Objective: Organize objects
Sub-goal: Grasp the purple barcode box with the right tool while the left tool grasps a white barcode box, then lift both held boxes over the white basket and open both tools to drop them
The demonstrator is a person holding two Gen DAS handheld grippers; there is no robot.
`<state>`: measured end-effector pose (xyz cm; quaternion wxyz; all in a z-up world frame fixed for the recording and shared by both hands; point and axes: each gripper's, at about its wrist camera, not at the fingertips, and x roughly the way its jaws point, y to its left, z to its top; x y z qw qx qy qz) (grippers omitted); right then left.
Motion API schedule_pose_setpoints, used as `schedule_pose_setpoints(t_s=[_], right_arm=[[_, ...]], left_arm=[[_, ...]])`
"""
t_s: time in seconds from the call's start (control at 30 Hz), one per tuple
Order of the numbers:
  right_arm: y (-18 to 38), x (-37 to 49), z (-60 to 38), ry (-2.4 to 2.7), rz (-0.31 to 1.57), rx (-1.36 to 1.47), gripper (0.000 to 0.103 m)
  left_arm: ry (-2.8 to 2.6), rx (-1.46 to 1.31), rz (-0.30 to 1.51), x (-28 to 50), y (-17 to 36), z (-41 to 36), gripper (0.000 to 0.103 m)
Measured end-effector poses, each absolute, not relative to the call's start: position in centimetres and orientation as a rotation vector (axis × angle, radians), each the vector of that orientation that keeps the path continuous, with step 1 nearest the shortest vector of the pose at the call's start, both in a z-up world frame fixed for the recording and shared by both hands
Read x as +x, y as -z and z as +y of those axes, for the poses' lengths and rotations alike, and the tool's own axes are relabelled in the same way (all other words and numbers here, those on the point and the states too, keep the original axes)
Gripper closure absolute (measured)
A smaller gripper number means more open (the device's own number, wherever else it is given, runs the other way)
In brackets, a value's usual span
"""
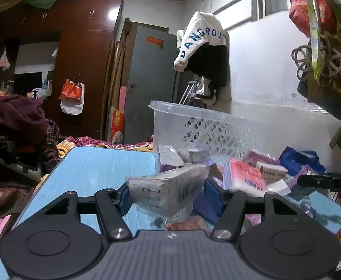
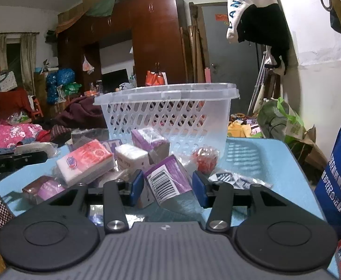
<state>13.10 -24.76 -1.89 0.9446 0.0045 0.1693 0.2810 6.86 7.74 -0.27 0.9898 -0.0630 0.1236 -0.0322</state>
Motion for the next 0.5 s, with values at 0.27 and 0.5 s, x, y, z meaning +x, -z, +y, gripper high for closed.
schedule_pose_setpoints(t_s=[0.27,0.5], right_arm=[[-4.0,14.6,-24.3,-0.578,0.245,0.02,0.054],[-8.8,21.1,-19.5,-0.533,0.172,-0.047,0.054]], left_arm=[[0.087,-0.096,0.186,10.1,-6.1,8.0,0.036],[0.121,-0.097,0.216,19.3,-12.0,5.9,0.036]])
